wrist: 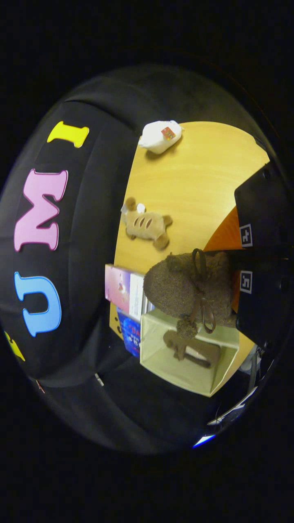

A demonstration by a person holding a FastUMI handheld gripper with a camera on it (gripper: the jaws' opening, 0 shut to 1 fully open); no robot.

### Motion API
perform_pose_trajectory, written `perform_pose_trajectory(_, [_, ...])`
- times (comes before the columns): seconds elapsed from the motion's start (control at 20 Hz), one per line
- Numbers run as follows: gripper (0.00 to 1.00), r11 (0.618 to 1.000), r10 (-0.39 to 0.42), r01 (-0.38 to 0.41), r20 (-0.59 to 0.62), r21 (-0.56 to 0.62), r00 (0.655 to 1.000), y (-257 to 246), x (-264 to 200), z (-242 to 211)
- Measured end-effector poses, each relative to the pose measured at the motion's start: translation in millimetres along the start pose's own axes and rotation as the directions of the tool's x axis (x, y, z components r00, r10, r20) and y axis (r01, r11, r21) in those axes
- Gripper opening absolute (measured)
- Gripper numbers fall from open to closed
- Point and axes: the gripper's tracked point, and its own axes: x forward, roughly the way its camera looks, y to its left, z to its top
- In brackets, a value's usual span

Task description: Open the storage box then place both shoes into the box .Put the left shoe in first, then the right shoe, with the right side of both shoes facing outward in a uniform manner.

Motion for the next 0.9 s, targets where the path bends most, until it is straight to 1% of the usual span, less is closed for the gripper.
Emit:
perform_pose_trajectory(0.1, [0.06, 0.999, 0.039, -0.039, 0.003, -0.01, 0.999, 42, 6, 14])
perform_pose_trajectory(0.2, [0.07, 0.998, 0.059, -0.059, -0.01, -0.026, 0.998, 80, 18, 21])
perform_pose_trajectory(0.3, [0.07, 0.997, 0.07, -0.071, -0.034, -0.024, 0.997, 113, 36, 20])
perform_pose_trajectory(0.4, [0.07, 0.998, 0.063, -0.064, -0.065, -0.019, 0.996, 138, 55, 17])
perform_pose_trajectory(0.5, [0.07, 0.998, 0.023, -0.029, -0.107, -0.053, 0.994, 147, 86, 3])
perform_pose_trajectory(0.6, [0.07, 0.995, -0.043, 0.03, -0.149, -0.093, 0.988, 147, 109, -12])
perform_pose_trajectory(0.7, [0.07, 0.991, -0.105, 0.086, -0.198, -0.099, 0.975, 143, 129, -29])
perform_pose_trajectory(0.8, [0.07, 0.988, -0.144, 0.127, -0.237, -0.084, 0.961, 140, 147, -43])
perform_pose_trajectory(0.9, [0.07, 0.98, -0.192, 0.171, -0.264, -0.1, 0.945, 133, 162, -53])
